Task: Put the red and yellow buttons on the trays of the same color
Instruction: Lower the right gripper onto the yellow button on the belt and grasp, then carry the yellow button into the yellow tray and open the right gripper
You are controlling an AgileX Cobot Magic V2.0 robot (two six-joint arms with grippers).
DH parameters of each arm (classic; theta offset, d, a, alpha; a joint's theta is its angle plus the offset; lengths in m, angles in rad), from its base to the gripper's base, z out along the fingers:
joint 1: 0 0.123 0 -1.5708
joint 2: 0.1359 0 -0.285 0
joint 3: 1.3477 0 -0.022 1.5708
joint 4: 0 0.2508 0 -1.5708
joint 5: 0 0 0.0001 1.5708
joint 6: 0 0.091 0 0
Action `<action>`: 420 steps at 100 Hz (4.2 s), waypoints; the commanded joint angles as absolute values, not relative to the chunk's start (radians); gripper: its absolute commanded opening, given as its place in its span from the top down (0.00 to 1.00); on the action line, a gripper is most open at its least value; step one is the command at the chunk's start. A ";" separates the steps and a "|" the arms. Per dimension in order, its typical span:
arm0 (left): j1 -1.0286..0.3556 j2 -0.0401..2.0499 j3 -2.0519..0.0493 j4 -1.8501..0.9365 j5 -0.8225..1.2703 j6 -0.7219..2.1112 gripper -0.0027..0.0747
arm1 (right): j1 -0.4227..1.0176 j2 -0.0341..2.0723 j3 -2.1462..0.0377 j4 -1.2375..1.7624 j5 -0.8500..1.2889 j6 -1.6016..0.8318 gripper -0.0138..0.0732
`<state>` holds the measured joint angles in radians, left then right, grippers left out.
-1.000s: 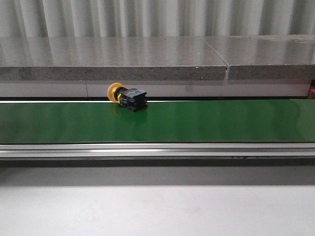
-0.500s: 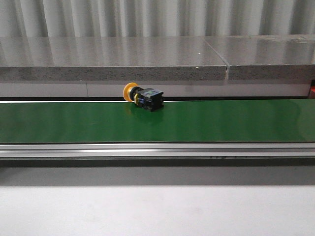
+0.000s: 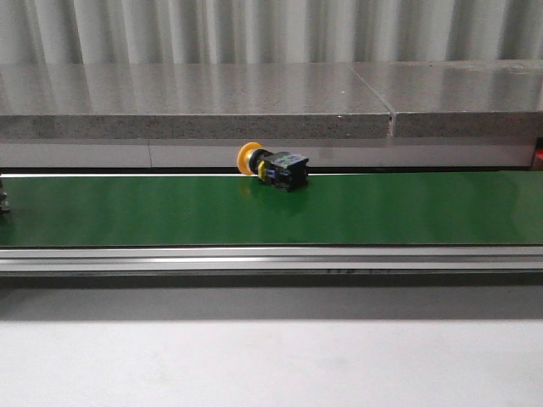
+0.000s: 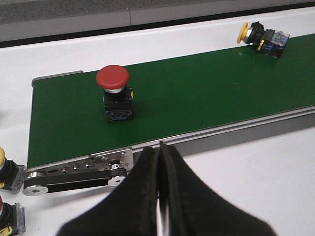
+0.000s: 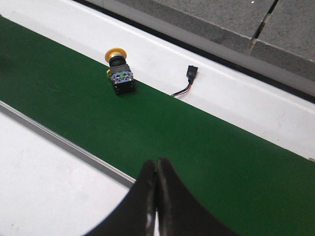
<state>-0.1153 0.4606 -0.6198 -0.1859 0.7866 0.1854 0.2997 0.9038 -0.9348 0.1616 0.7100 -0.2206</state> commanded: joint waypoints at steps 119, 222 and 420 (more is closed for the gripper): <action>-0.125 0.442 -0.642 -0.200 0.725 0.188 0.99 | 0.305 1.880 -1.605 0.231 0.925 -0.543 0.12; -0.125 0.442 -0.642 -0.200 0.723 0.188 0.99 | 0.057 1.647 -1.376 0.308 0.805 -0.308 0.65; -0.125 0.442 -0.642 -0.200 0.721 0.188 0.99 | -0.753 1.501 -1.203 0.203 0.768 0.086 0.27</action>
<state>-0.1153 0.4352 -0.6175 -0.1859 0.7929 0.1854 -0.7707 1.5825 -1.1792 0.1933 0.7739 0.0906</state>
